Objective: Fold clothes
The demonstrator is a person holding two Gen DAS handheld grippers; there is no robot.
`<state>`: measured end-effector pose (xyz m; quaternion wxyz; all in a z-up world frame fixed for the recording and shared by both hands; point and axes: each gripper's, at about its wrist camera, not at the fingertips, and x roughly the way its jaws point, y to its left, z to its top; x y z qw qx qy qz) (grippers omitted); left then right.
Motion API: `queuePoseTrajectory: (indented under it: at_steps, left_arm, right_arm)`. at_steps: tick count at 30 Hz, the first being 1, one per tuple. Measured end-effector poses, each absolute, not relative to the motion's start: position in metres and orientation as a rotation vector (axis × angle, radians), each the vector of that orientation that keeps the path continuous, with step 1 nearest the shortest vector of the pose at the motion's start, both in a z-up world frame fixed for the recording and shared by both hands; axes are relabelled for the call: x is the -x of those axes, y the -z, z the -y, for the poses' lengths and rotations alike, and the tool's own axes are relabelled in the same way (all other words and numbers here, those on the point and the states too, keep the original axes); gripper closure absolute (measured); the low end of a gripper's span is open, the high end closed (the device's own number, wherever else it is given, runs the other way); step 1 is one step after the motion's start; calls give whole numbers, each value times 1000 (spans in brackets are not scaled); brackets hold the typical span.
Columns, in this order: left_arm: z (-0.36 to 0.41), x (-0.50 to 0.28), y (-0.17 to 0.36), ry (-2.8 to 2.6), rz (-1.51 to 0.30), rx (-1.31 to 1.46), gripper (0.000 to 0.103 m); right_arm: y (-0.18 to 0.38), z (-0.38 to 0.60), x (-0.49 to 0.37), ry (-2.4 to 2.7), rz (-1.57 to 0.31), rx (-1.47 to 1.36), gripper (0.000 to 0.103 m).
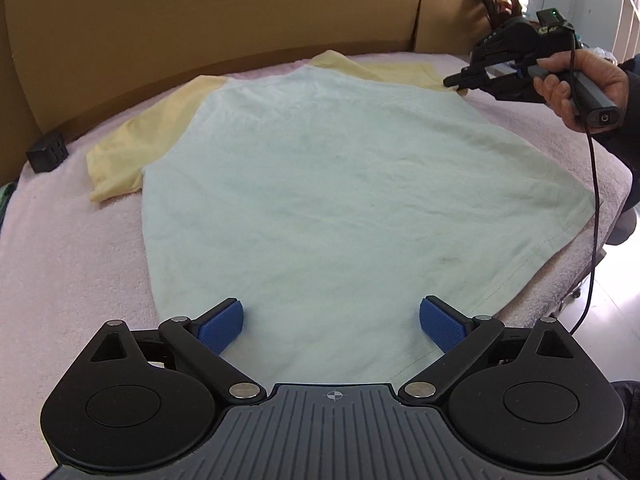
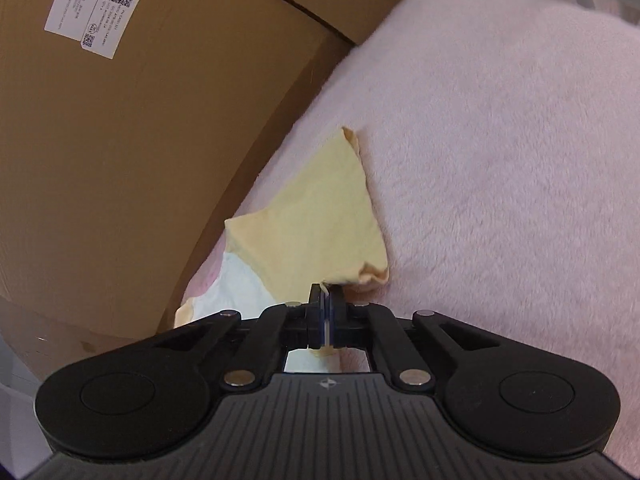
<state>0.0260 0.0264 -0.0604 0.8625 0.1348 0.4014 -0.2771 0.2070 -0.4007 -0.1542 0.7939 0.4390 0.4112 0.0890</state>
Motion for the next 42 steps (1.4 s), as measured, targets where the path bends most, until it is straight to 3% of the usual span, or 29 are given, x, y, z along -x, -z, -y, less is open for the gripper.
queuePoseTrajectory:
  at_steps: [8,11,13,15,19,21,26,33,35,36,42]
  left_arm:
    - [-28,-26,60,576,-847,-279,0]
    - [-29,-26,57,578,-861,-266,0]
    - [-32,-27,51,589,-874,-238,0]
    - [-36,-28,41,628,-870,-183,0]
    - [-29,-35,23,707,-837,-95,0]
    - [-17,-40,21,699,-822,-84,0]
    - [15,-59,36,656,-827,-53,0]
    - [35,-70,53,659,-832,-29,0]
    - [37,-71,55,655,-836,-32,0]
    - [38,-72,56,651,-834,-34,0]
    - [40,-70,57,645,-822,-40,0]
  right_arm:
    - [152,394,-208,-158,-896,-817,100]
    - [139,404,-199,-145,-915,-803,86]
    - [123,412,-190,-110,-876,-758,68]
    - [107,420,-188,-105,-830,-725,65]
    - [95,417,-221,-167,-811,-674,47]
    - [98,407,-240,-167,-838,-617,46]
    - [104,384,-289,-167,-904,-475,50]
    - [128,396,-307,-163,-932,-544,55]
    - [129,392,-308,-193,-929,-509,74]
    - [129,390,-309,-206,-940,-503,96]
    - [122,383,-315,-125,-863,-374,98]
